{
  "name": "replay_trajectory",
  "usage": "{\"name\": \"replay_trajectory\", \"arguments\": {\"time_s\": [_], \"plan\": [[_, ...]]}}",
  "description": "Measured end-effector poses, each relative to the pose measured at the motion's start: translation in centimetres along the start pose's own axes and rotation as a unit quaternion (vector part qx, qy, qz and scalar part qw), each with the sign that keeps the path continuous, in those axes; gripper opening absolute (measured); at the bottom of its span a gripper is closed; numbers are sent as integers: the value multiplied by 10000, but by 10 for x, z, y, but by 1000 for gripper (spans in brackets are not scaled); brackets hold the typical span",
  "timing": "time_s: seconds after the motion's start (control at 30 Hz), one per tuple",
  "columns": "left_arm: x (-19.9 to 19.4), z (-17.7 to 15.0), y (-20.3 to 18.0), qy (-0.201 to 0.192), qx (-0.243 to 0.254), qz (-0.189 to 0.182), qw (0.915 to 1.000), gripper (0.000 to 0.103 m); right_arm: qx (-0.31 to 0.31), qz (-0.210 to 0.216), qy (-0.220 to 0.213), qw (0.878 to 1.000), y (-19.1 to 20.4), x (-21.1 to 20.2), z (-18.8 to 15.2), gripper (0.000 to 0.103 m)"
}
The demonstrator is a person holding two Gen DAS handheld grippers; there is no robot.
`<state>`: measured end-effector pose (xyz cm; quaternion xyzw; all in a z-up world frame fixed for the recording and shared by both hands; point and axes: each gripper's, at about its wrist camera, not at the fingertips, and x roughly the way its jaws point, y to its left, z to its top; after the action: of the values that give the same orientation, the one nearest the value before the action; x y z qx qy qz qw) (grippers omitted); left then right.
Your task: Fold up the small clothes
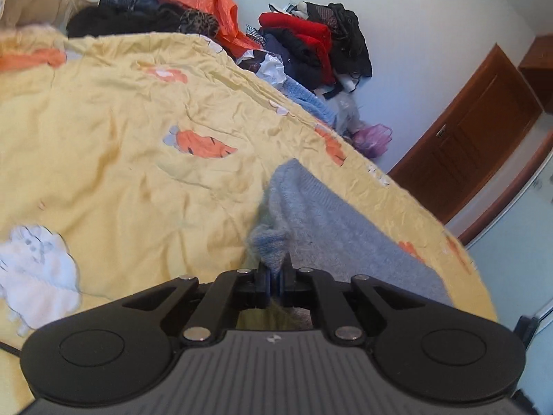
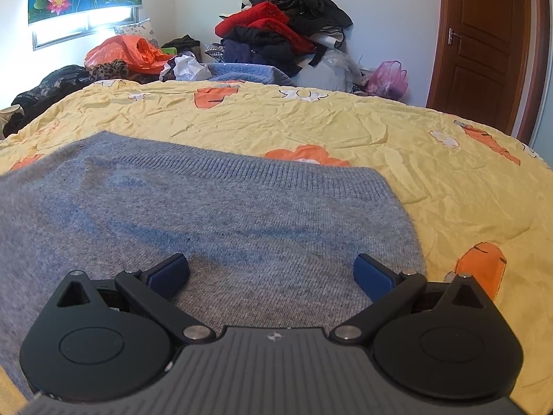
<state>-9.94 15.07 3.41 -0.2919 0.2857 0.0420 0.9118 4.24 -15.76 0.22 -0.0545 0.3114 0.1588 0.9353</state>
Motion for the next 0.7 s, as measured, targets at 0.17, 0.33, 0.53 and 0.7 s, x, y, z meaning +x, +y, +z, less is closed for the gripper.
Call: {"name": "replay_trajectory", "arguments": {"time_s": [0.17,0.33,0.53,0.7], "plan": [[24,-16,14,435,18,254,9987,4,0,3,-5,10000,0,0,0,103],[21,-21,6,598,197,25,9980,15,54,77,-100,9999,0,-8,1,102],[16,-24,17,217,-832,-651,9942,86,696,713,-465,9939,7,-39,9,101],[27,-24,6,12,-698,-427,9966,82,485,1167,-412,9911,30,-46,30,101]]}}
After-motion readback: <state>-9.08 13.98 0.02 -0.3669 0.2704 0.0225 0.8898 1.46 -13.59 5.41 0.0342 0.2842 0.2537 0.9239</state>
